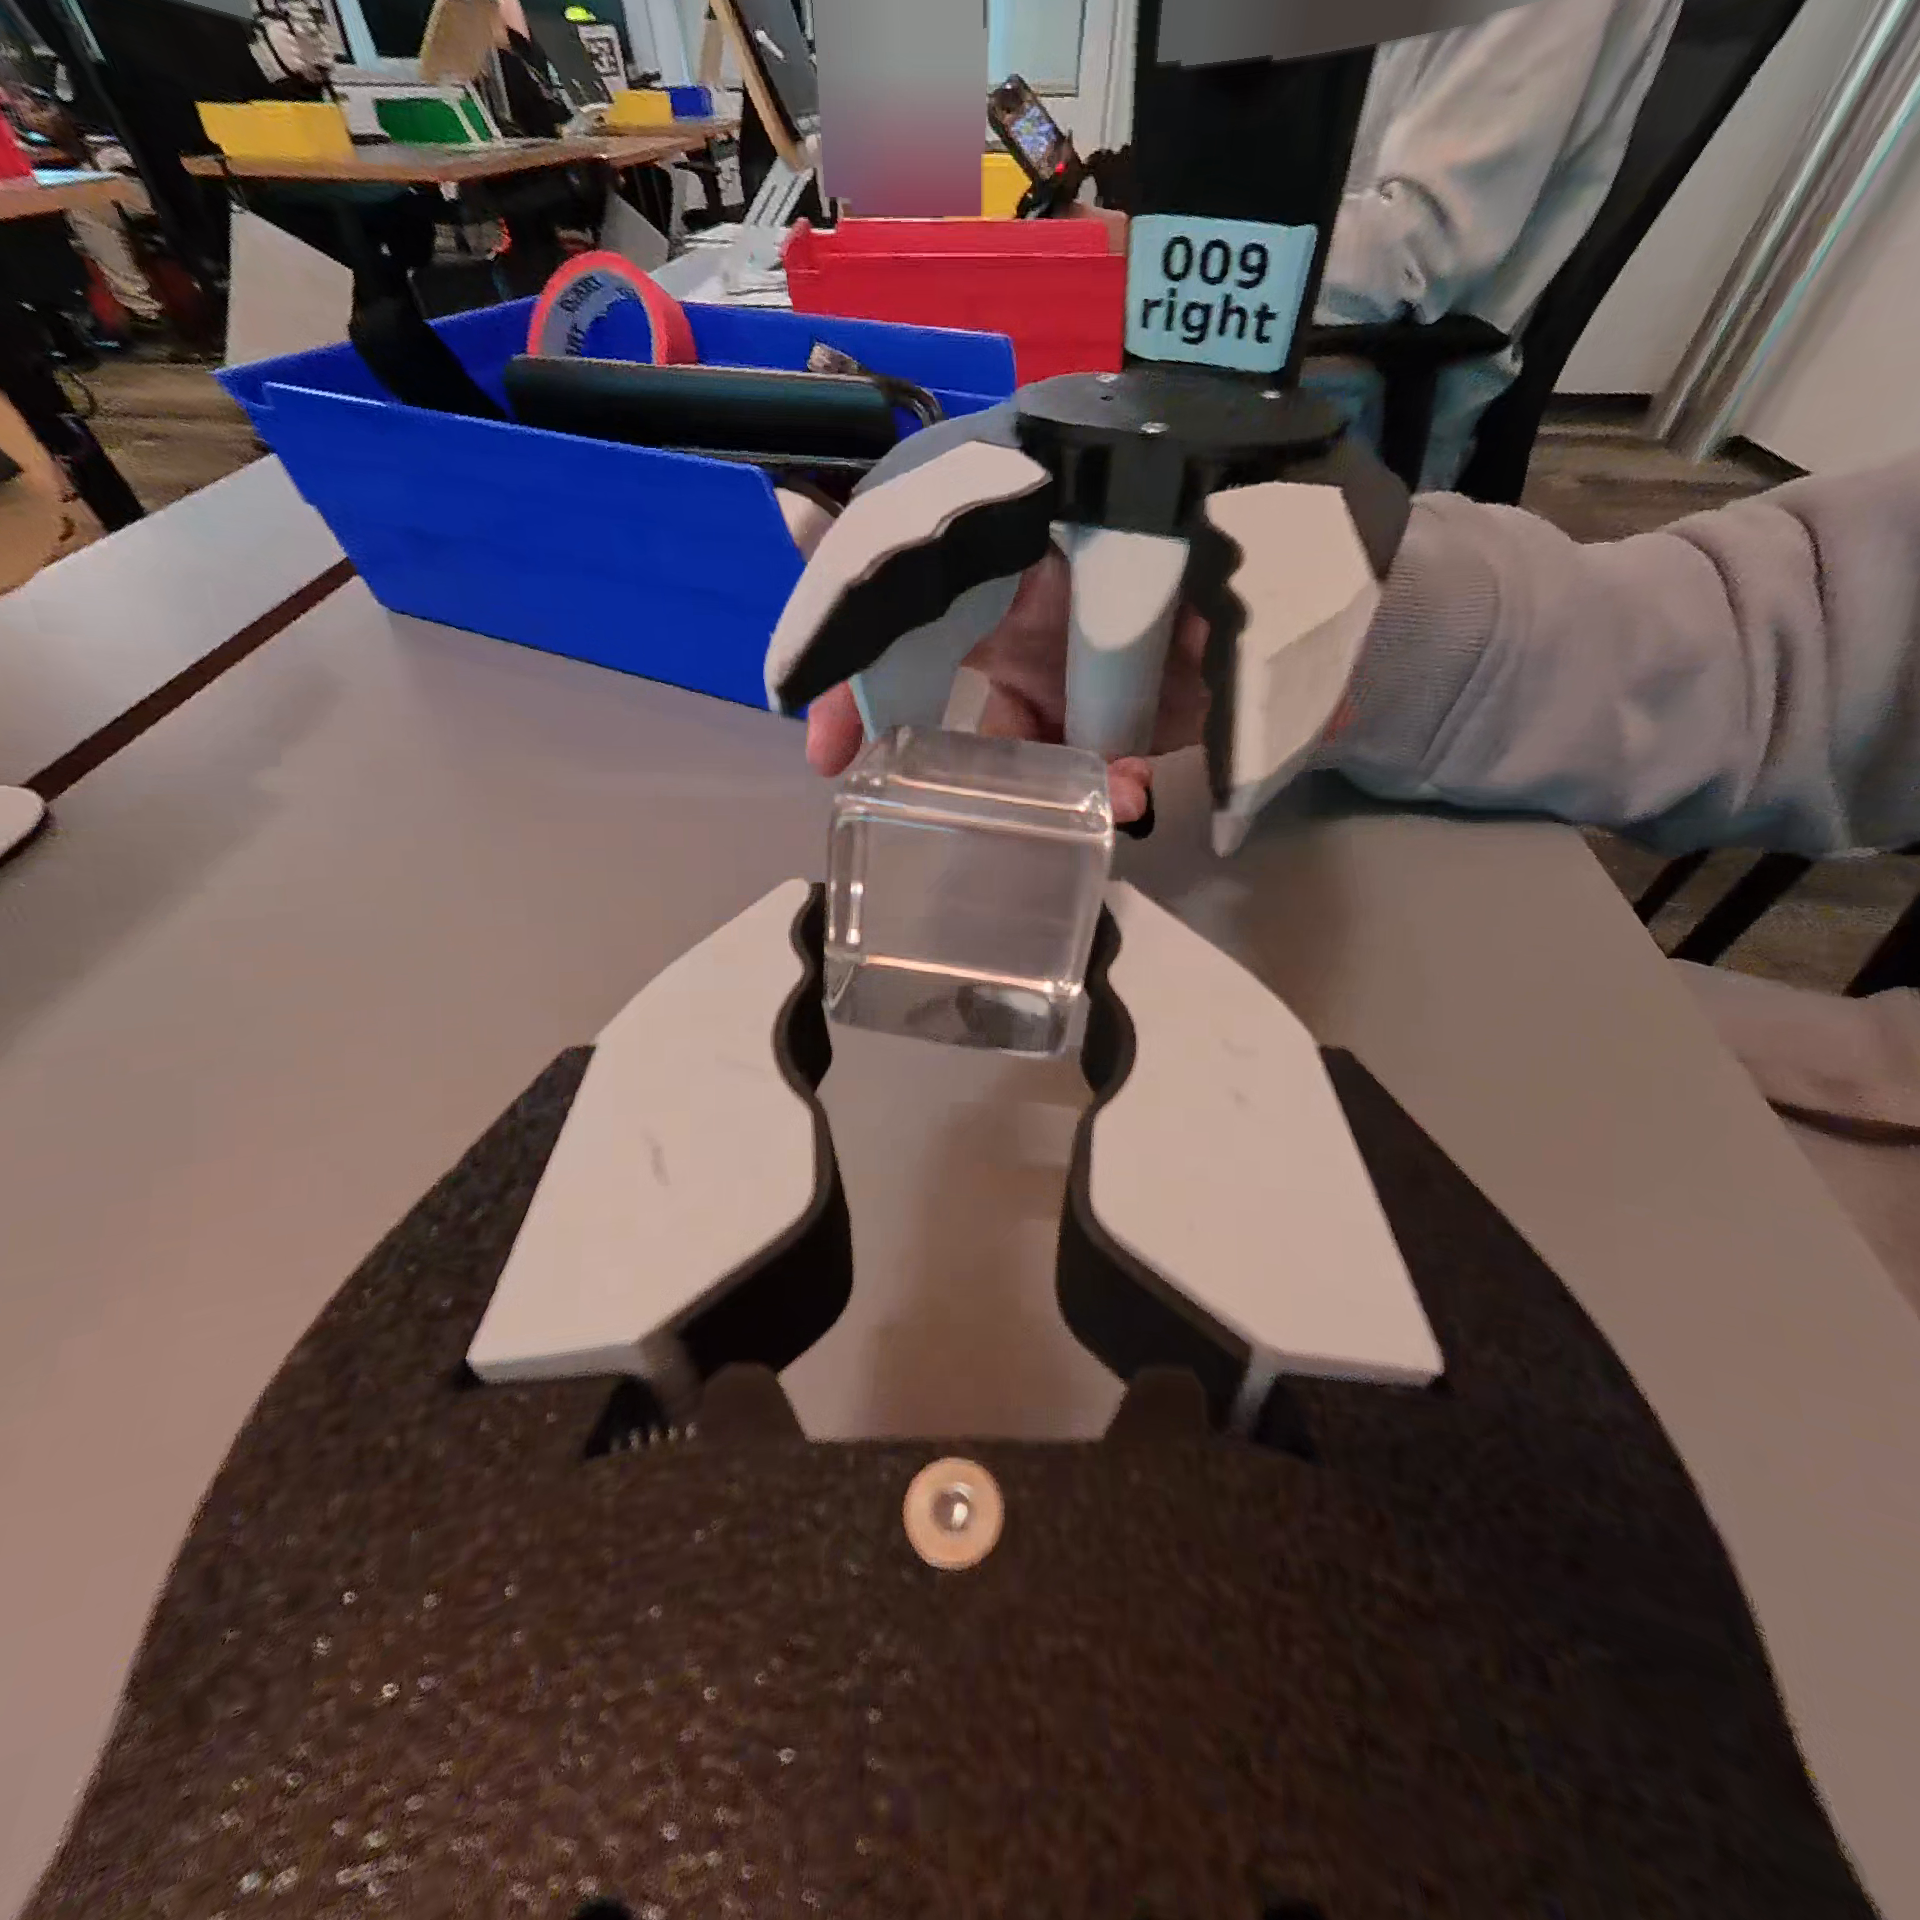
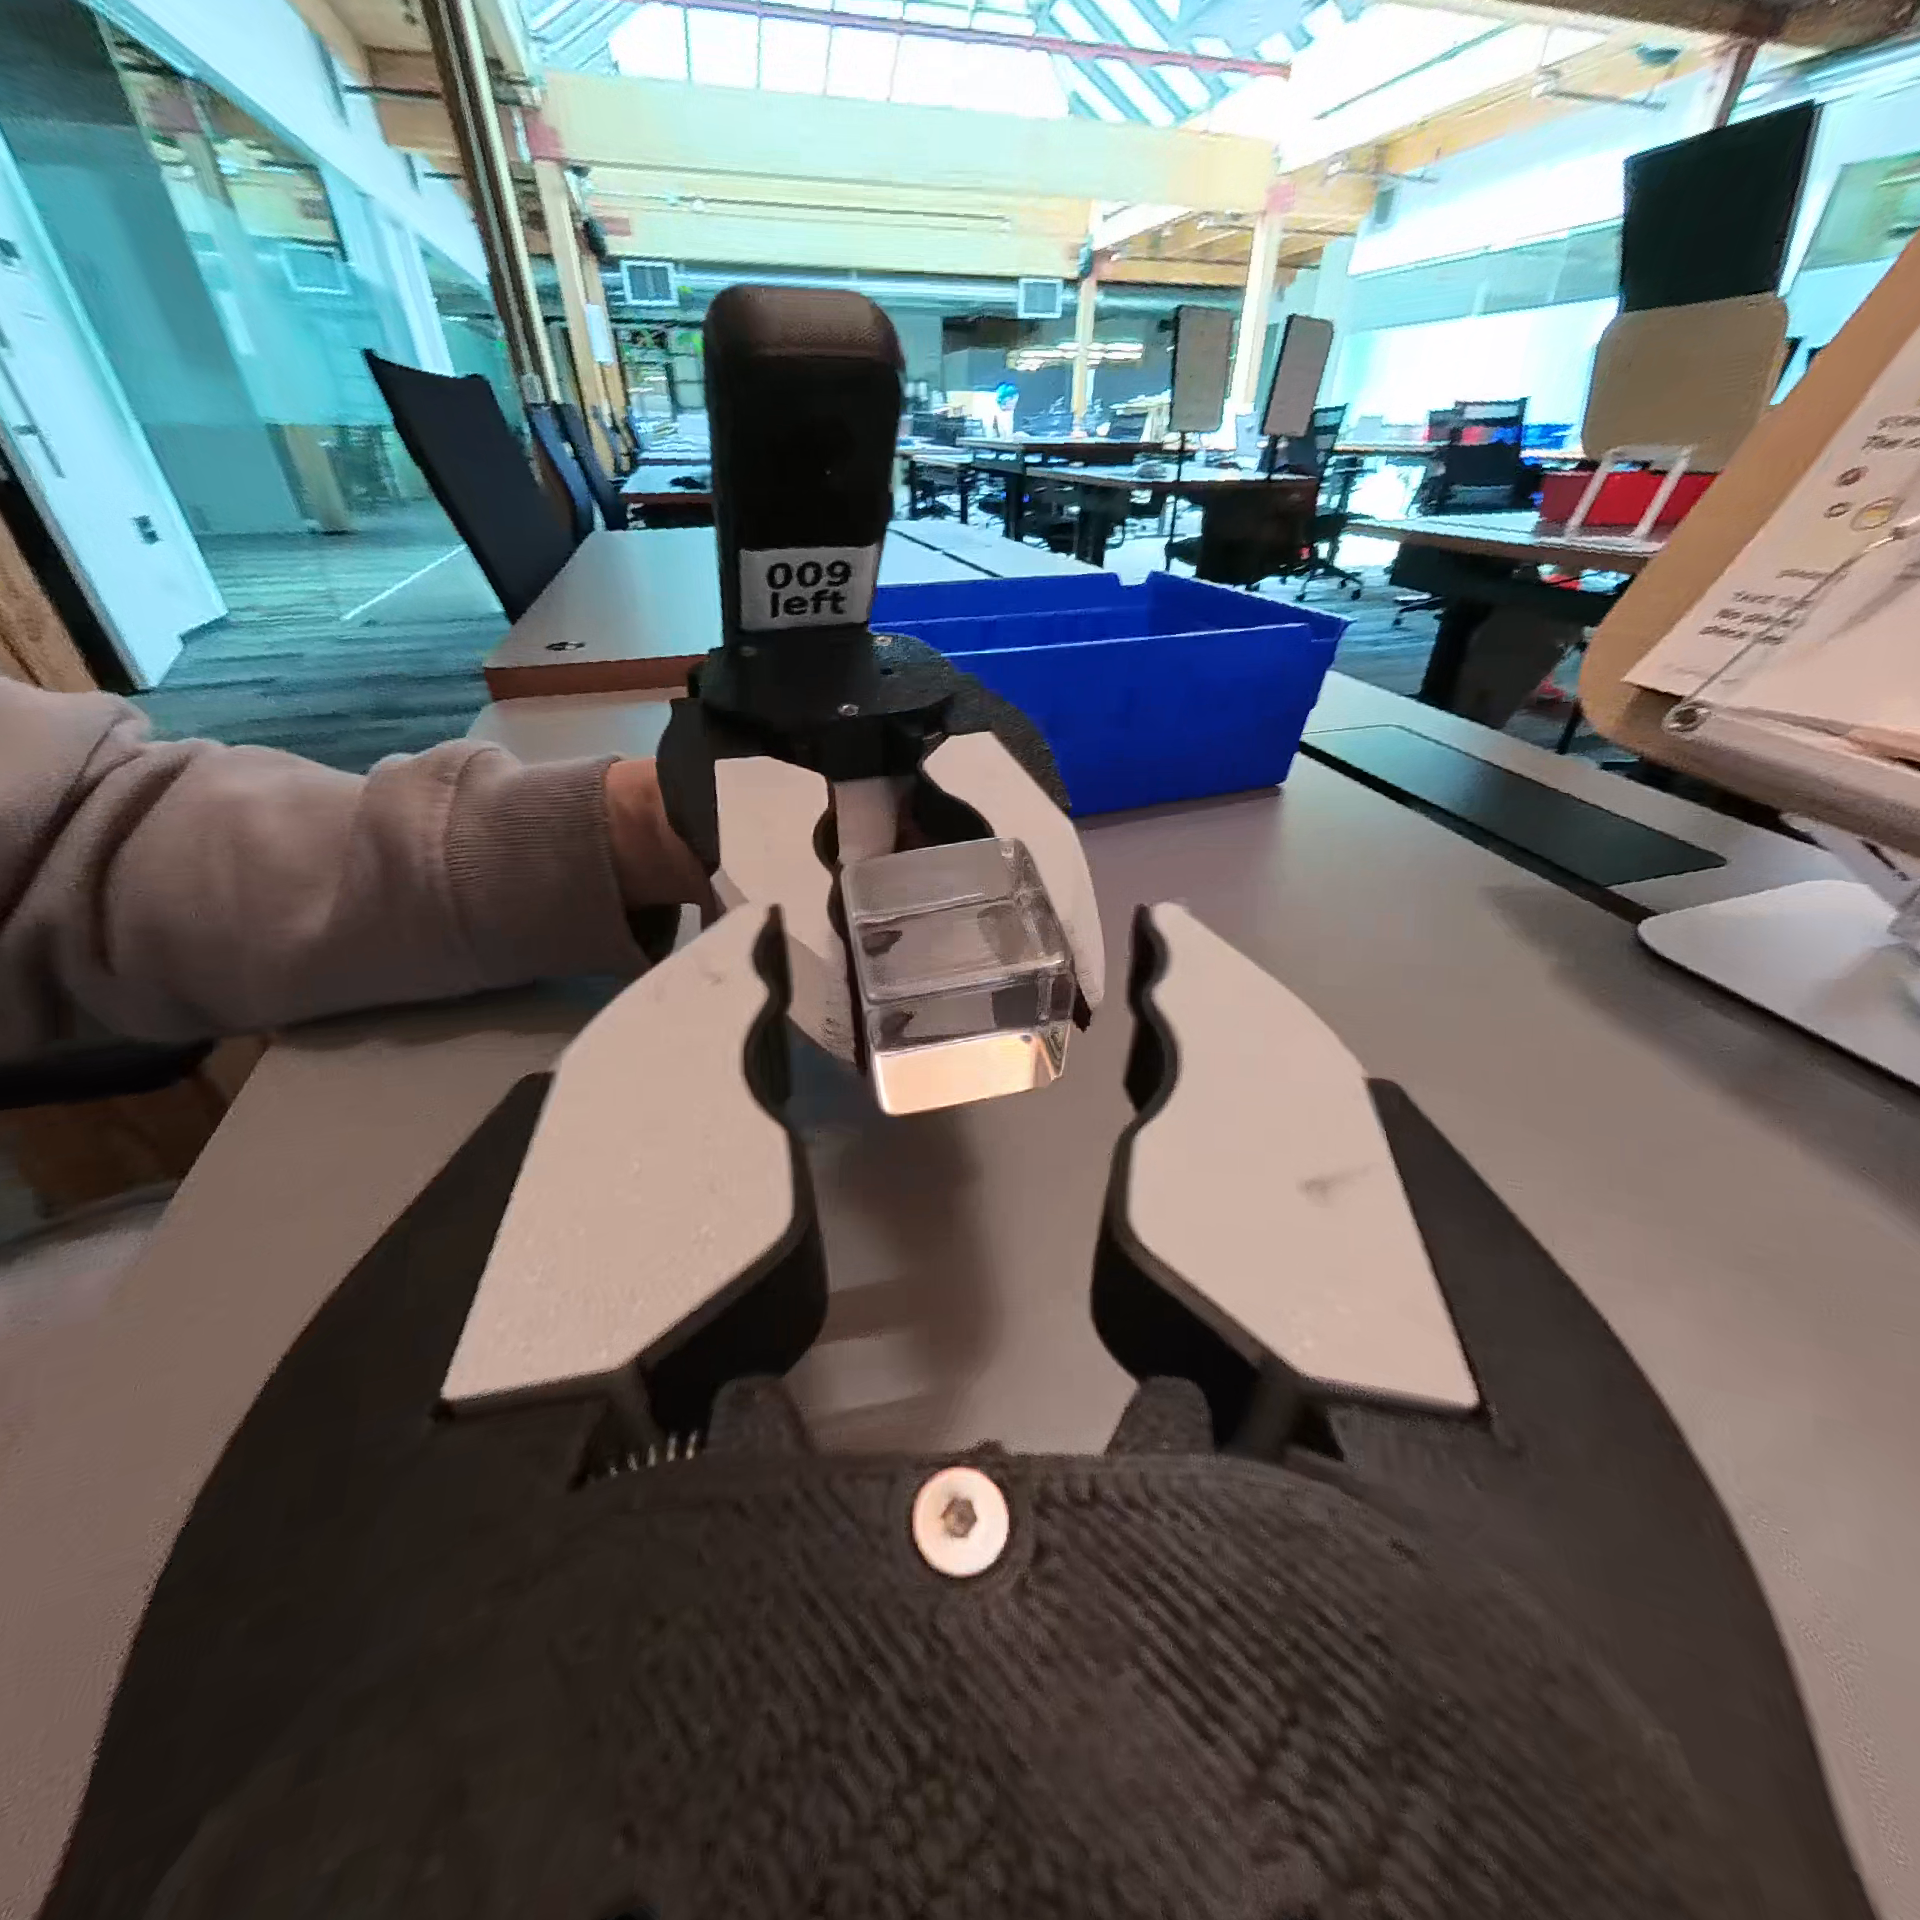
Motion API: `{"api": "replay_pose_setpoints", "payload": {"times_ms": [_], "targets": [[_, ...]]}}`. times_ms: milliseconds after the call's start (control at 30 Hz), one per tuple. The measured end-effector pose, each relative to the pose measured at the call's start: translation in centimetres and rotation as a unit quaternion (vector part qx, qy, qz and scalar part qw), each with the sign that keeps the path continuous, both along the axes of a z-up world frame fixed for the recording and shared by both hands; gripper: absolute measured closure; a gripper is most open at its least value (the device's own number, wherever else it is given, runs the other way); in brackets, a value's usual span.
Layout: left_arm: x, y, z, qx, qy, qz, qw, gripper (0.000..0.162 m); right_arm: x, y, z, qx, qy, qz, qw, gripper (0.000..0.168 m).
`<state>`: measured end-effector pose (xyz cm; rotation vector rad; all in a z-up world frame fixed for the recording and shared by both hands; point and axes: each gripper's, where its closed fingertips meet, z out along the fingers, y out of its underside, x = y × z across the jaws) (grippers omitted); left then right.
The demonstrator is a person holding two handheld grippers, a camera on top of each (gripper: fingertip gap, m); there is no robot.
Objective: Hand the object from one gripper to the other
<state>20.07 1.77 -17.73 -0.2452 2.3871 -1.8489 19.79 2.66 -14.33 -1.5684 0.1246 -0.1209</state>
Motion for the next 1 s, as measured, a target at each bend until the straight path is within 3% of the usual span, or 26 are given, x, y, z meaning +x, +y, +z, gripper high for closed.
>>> {"api": "replay_pose_setpoints", "payload": {"times_ms": [100,333,433,567,667,767,867,1000], "targets": [[-0.7,-0.3,0.1,-0.001,0.007,-0.02,1.0,0.116,-0.5,0.1,-0.8,-0.024,-0.017,0.018,0.999,0.126],[-1.1,-0.3,-0.2,0.001,0.014,-0.034,0.999,0.116,-0.7,0.1,-1.3,-0.055,-0.051,0.02,0.997,0.126],[-0.7,-0.4,0.9,-0.028,-0.006,-0.019,0.999,0.114,-0.4,0.1,-0.2,-0.029,-0.034,0.002,0.999,0.126],[2.4,0.6,3.7,-0.077,-0.104,0.127,0.983,0.109,3.2,-0.9,2.0,0.087,0.053,-0.129,0.986,0.126],[3.6,1.4,4.8,-0.033,-0.257,0.239,0.936,0.101,5.1,-2.1,1.9,0.163,0.147,-0.192,0.957,0.126],[3.7,0.5,4.4,0.045,-0.369,0.287,0.883,0.101,5.8,-2.4,1.1,0.188,0.192,-0.221,0.938,0.126],[4.3,-0.3,3.2,0.099,-0.389,0.318,0.859,0.099,5.5,-2.0,1.2,0.192,0.184,-0.227,0.937,0.126],[5.1,-0.1,2.6,0.099,-0.34,0.348,0.868,0.104,4.8,-1.1,1.3,0.189,0.18,-0.213,0.941,0.126]]}}
